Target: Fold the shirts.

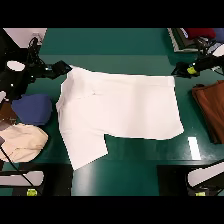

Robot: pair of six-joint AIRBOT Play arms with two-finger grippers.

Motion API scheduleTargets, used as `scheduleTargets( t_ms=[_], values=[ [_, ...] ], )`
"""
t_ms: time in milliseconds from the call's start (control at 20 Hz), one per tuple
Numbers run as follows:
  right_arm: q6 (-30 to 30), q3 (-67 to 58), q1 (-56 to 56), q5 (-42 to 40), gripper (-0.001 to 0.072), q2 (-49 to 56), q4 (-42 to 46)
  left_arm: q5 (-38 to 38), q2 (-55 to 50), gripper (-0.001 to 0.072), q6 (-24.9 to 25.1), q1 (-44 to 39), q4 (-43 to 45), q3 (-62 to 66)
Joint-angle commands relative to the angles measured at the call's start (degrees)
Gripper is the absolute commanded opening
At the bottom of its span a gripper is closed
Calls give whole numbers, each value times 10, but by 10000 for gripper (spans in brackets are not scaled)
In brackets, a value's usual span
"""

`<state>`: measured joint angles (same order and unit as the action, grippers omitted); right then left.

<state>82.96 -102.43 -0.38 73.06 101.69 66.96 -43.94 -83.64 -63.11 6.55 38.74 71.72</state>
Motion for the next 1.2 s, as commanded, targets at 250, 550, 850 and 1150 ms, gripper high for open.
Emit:
scheduleTargets(
  t_ms=[250, 550, 850, 1150],
  values=[
    [-57, 114, -26, 124, 382, -126, -2, -306, 120, 607, -76, 104, 206, 7],
    [-100, 337, -26, 97, 381, -265, -152, -331, 253, 608, -125, 104, 235, -218],
    [-106, 441, -26, 46, 382, -377, -162, -252, 270, 609, -136, 104, 224, -389],
    [-106, 465, -26, 32, 381, -437, -159, -202, 270, 608, -122, 104, 169, -448]
  ],
)
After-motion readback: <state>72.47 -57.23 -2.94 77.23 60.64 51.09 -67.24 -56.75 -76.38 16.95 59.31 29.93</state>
